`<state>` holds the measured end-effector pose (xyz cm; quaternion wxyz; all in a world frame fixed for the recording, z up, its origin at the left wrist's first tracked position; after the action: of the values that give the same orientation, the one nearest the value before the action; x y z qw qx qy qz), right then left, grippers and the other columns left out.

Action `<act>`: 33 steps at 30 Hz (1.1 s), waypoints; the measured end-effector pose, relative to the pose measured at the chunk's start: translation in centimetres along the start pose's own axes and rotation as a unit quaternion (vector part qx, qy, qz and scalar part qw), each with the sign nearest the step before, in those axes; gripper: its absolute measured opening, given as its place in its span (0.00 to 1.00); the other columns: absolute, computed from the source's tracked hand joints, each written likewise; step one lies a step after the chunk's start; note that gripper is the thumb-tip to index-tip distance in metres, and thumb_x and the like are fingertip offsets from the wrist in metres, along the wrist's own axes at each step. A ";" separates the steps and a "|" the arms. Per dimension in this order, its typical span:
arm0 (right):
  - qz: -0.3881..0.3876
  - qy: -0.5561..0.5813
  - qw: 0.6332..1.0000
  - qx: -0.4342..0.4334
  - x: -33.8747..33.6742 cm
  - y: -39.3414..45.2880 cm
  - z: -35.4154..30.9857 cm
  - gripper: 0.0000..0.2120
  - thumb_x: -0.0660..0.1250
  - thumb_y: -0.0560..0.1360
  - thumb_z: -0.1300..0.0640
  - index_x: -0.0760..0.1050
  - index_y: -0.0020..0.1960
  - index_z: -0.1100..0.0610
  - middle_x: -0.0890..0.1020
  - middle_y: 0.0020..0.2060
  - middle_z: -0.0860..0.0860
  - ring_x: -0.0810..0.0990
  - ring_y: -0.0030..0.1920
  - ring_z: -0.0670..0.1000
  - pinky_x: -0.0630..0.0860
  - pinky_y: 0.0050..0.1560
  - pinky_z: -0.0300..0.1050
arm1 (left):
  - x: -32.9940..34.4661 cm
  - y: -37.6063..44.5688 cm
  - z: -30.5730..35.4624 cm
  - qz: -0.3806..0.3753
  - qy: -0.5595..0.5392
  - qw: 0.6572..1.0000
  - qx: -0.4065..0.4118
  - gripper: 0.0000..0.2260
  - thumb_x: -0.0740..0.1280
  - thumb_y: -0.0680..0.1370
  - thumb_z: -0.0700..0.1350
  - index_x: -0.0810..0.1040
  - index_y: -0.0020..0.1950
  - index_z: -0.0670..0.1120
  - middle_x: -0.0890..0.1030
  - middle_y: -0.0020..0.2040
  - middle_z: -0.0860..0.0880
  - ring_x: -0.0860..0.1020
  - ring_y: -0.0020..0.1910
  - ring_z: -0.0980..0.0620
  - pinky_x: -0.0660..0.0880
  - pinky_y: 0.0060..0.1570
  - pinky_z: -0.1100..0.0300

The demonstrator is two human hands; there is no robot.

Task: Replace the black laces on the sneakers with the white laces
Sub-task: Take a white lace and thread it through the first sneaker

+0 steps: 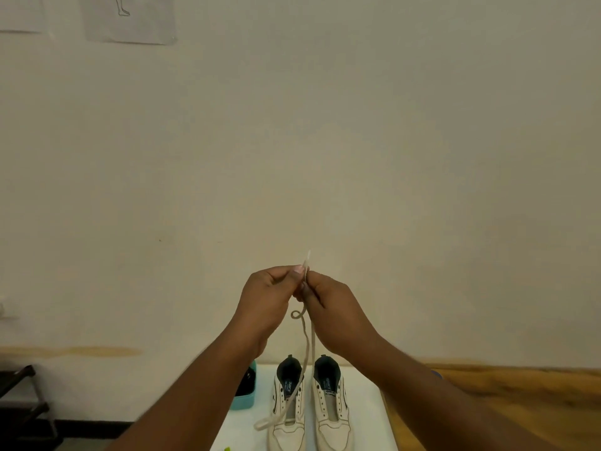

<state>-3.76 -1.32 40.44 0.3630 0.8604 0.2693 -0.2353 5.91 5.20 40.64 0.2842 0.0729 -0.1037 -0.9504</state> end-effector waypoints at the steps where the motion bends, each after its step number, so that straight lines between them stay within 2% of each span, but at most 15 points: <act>1: -0.004 -0.018 1.000 -0.009 0.1 0.1 -0.1 0.13 0.55 0.86 0.49 0.77 0.53 0.48 0.82 0.45 0.41 0.80 0.46 0.40 0.77 0.47 0.40 | 0.1 0.1 -0.1 0.003 -0.008 1.000 -0.005 0.10 0.65 0.83 0.50 0.85 0.49 0.57 0.86 0.46 0.51 0.79 0.39 0.71 0.69 0.44 0.70; 3: -0.009 -0.033 0.999 -0.015 0.2 0.1 -0.2 0.12 0.54 0.86 0.49 0.77 0.53 0.48 0.82 0.45 0.42 0.80 0.45 0.42 0.79 0.47 0.45 | 0.2 0.1 -0.5 0.007 -0.032 0.999 -0.022 0.10 0.65 0.82 0.50 0.85 0.48 0.57 0.85 0.45 0.53 0.79 0.40 0.70 0.69 0.43 0.69; 7: -0.011 -0.031 0.999 -0.011 0.2 0.0 -0.1 0.11 0.54 0.86 0.47 0.74 0.51 0.44 0.80 0.42 0.40 0.78 0.43 0.40 0.74 0.44 0.39 | 0.4 0.1 -1.5 0.015 -0.083 0.995 -0.049 0.09 0.66 0.81 0.53 0.86 0.51 0.55 0.86 0.49 0.56 0.81 0.54 0.60 0.72 0.51 0.62; 12: -0.028 -0.046 0.999 0.000 0.4 -0.2 0.3 0.15 0.52 0.86 0.45 0.77 0.58 0.48 0.83 0.45 0.45 0.81 0.45 0.44 0.79 0.48 0.48 | 1.0 -0.1 -2.4 0.003 -0.118 0.989 -0.094 0.11 0.65 0.81 0.54 0.87 0.53 0.53 0.86 0.51 0.54 0.82 0.54 0.55 0.75 0.55 0.56; 17: -0.047 -0.035 0.998 0.011 0.9 -0.2 0.7 0.14 0.54 0.86 0.48 0.76 0.50 0.49 0.82 0.42 0.46 0.80 0.43 0.45 0.79 0.46 0.47 | 1.4 -0.2 -2.5 -0.013 -0.153 0.982 -0.113 0.13 0.64 0.82 0.55 0.85 0.57 0.51 0.86 0.54 0.55 0.82 0.56 0.53 0.74 0.61 0.52; 19: -0.047 -0.032 0.998 0.015 1.0 -0.1 0.9 0.14 0.55 0.86 0.48 0.76 0.49 0.49 0.83 0.42 0.46 0.80 0.43 0.46 0.79 0.47 0.48 | 1.5 -0.2 -2.3 -0.014 -0.157 0.981 -0.109 0.13 0.65 0.82 0.55 0.85 0.57 0.51 0.86 0.54 0.56 0.81 0.55 0.54 0.73 0.59 0.54; 22: -0.051 -0.028 0.998 0.017 1.2 0.0 1.2 0.14 0.55 0.86 0.49 0.76 0.48 0.48 0.83 0.43 0.45 0.81 0.43 0.45 0.79 0.47 0.48 | 1.5 -0.2 -1.9 -0.007 -0.152 0.984 -0.092 0.13 0.66 0.81 0.55 0.85 0.57 0.50 0.86 0.53 0.56 0.81 0.52 0.59 0.72 0.47 0.64; 25: -0.061 -0.017 0.998 0.020 1.7 0.1 1.3 0.15 0.54 0.85 0.49 0.79 0.53 0.50 0.85 0.47 0.45 0.83 0.48 0.44 0.80 0.53 0.50 | 0.8 -0.1 -1.5 0.019 -0.118 0.991 -0.051 0.10 0.66 0.82 0.51 0.85 0.56 0.50 0.86 0.51 0.56 0.83 0.51 0.62 0.75 0.40 0.71; 27: -0.062 -0.014 0.998 0.017 1.7 0.3 1.2 0.14 0.55 0.85 0.50 0.79 0.55 0.51 0.85 0.49 0.46 0.83 0.50 0.44 0.80 0.54 0.49 | 0.3 0.1 -1.1 0.042 -0.080 0.996 -0.026 0.08 0.66 0.82 0.48 0.85 0.54 0.50 0.86 0.49 0.56 0.82 0.49 0.61 0.75 0.39 0.73; 29: -0.059 -0.008 0.998 0.021 1.5 0.4 1.2 0.13 0.56 0.85 0.50 0.78 0.51 0.51 0.84 0.45 0.47 0.82 0.45 0.45 0.80 0.49 0.49 | 0.1 0.3 -0.6 0.057 -0.060 0.997 -0.009 0.09 0.65 0.83 0.47 0.85 0.52 0.50 0.85 0.48 0.57 0.81 0.49 0.63 0.74 0.39 0.74; 31: -0.054 -0.018 0.998 0.026 1.5 0.4 1.8 0.13 0.59 0.84 0.48 0.76 0.46 0.52 0.82 0.39 0.48 0.79 0.40 0.47 0.78 0.44 0.50 | 0.1 0.6 0.4 0.066 -0.058 0.996 0.007 0.09 0.64 0.83 0.48 0.84 0.52 0.50 0.84 0.50 0.58 0.79 0.51 0.66 0.72 0.42 0.74; 33: -0.058 -0.048 0.996 0.037 2.0 0.2 3.6 0.11 0.63 0.82 0.47 0.77 0.46 0.51 0.81 0.40 0.46 0.79 0.42 0.45 0.78 0.45 0.47 | 0.0 1.0 1.6 0.077 -0.055 0.995 0.027 0.11 0.63 0.84 0.50 0.84 0.51 0.49 0.84 0.50 0.59 0.77 0.51 0.70 0.68 0.46 0.73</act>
<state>-2.91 -3.55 37.08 0.3291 0.8440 0.2920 -0.3069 6.11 4.69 42.47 0.3481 0.0203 -0.1496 -0.9252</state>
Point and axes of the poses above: each hand's wrist, its own y-axis towards the middle knuckle, its own x-axis out of the palm, z = x × y, the point moved 10 cm from there along y, towards the middle knuckle
